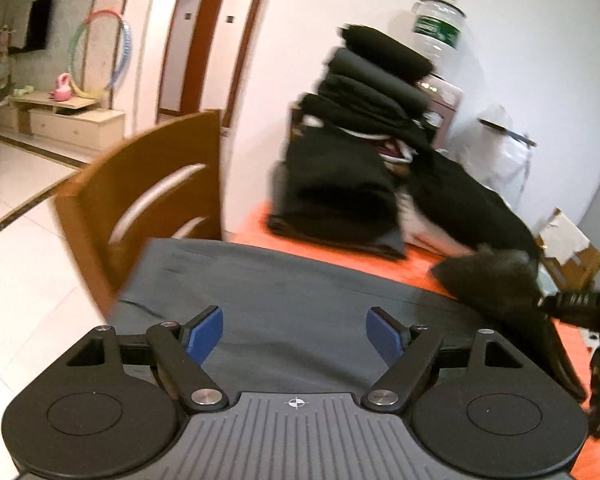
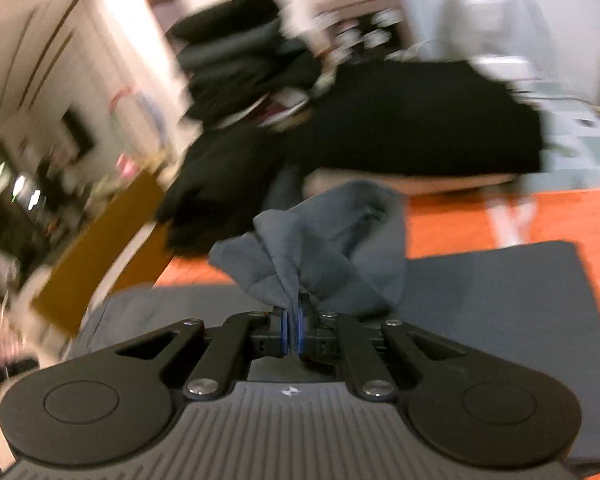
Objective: Fold clothes
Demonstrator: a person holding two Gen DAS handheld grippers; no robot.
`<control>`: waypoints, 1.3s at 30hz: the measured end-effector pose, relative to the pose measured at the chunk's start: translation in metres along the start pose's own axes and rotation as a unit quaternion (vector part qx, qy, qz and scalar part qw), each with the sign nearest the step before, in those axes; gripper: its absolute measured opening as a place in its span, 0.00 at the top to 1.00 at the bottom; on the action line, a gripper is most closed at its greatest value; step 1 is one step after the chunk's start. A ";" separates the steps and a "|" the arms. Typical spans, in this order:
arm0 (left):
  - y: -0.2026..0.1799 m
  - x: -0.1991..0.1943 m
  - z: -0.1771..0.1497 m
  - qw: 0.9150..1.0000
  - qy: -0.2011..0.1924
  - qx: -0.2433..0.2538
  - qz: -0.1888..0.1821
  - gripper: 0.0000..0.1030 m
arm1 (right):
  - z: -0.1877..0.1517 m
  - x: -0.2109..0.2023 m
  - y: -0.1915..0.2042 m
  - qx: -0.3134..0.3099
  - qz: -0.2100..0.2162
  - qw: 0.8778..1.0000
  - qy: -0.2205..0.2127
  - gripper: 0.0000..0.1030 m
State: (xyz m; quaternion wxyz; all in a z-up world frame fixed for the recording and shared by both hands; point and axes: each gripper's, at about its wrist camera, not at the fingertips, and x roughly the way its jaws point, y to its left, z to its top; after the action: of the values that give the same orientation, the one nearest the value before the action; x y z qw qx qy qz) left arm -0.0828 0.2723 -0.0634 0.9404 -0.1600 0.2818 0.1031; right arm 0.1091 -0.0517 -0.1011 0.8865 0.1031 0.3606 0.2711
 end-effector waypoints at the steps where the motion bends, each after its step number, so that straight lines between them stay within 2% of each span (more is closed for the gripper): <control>1: 0.011 -0.002 0.003 1.000 -0.002 -0.002 0.002 0.21 | -0.006 0.008 0.017 -0.018 0.005 1.000 0.011 0.94; 6: 0.045 -0.002 0.010 1.000 0.001 -0.012 0.001 0.20 | -0.041 0.035 0.082 -0.087 0.035 0.993 0.074 0.94; 8: 0.050 0.003 0.011 1.000 0.008 -0.016 -0.010 0.19 | -0.054 0.038 0.100 -0.115 0.045 0.987 0.103 0.87; 9: 0.051 0.006 0.010 1.000 0.012 -0.018 -0.015 0.19 | -0.061 0.036 0.107 -0.129 0.049 0.984 0.113 0.80; 10: 0.051 0.010 0.010 0.999 0.016 -0.020 -0.023 0.18 | -0.067 0.031 0.112 -0.145 0.050 0.981 0.117 0.69; 11: 0.051 0.014 0.010 0.999 0.020 -0.021 -0.031 0.18 | -0.071 0.025 0.115 -0.156 0.049 0.980 0.116 0.62; 12: 0.051 0.018 0.010 0.999 0.024 -0.023 -0.039 0.18 | -0.070 0.018 0.116 -0.163 0.044 0.979 0.111 0.50; 13: 0.048 0.023 0.011 0.998 0.027 -0.025 -0.048 0.18 | -0.070 0.011 0.117 -0.169 0.039 0.979 0.106 0.43; 16: 0.036 0.036 0.013 0.995 0.039 -0.029 -0.082 0.17 | -0.070 -0.010 0.119 -0.189 0.025 0.977 0.091 0.36; 19: 0.016 0.048 0.015 0.991 0.051 -0.017 -0.127 0.17 | -0.069 -0.031 0.121 -0.208 0.011 0.975 0.076 0.35; 22: -0.012 0.060 0.015 0.982 0.068 0.014 -0.177 0.17 | -0.068 -0.051 0.121 -0.219 -0.006 0.974 0.064 0.33; 26: -0.050 0.079 0.012 0.966 0.093 0.061 -0.234 0.17 | -0.062 -0.068 0.090 -0.155 -0.060 0.984 0.061 0.32; 29: -0.068 0.098 0.008 0.957 0.125 0.075 -0.250 0.20 | -0.064 -0.082 0.065 -0.104 -0.095 0.988 0.057 0.32; 30: -0.074 0.105 0.006 0.954 0.138 0.079 -0.255 0.24 | -0.065 -0.088 0.057 -0.087 -0.106 0.989 0.055 0.32; 32: -0.082 0.117 -0.001 0.948 0.168 0.093 -0.254 0.39 | -0.067 -0.096 0.040 -0.056 -0.125 0.989 0.050 0.31; 33: -0.082 0.119 -0.002 0.946 0.173 0.095 -0.256 0.55 | -0.069 -0.100 0.032 -0.040 -0.134 0.989 0.048 0.31; 34: -0.082 0.121 -0.004 0.945 0.177 0.097 -0.259 0.80 | -0.072 -0.102 0.024 -0.026 -0.141 0.989 0.047 0.31; 35: -0.078 0.120 -0.004 0.944 0.180 0.090 -0.263 0.88 | -0.074 -0.101 0.017 -0.016 -0.146 0.988 0.046 0.31; 39: -0.053 0.101 0.001 0.943 0.180 0.066 -0.273 0.90 | -0.079 -0.107 0.004 0.003 -0.162 0.986 0.045 0.29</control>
State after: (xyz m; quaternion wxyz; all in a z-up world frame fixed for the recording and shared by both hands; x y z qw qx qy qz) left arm 0.0157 0.2341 -0.1070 0.8745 -0.1844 0.3983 -0.2064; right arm -0.0107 -0.1086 -0.0943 0.9012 0.0340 0.4129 0.1272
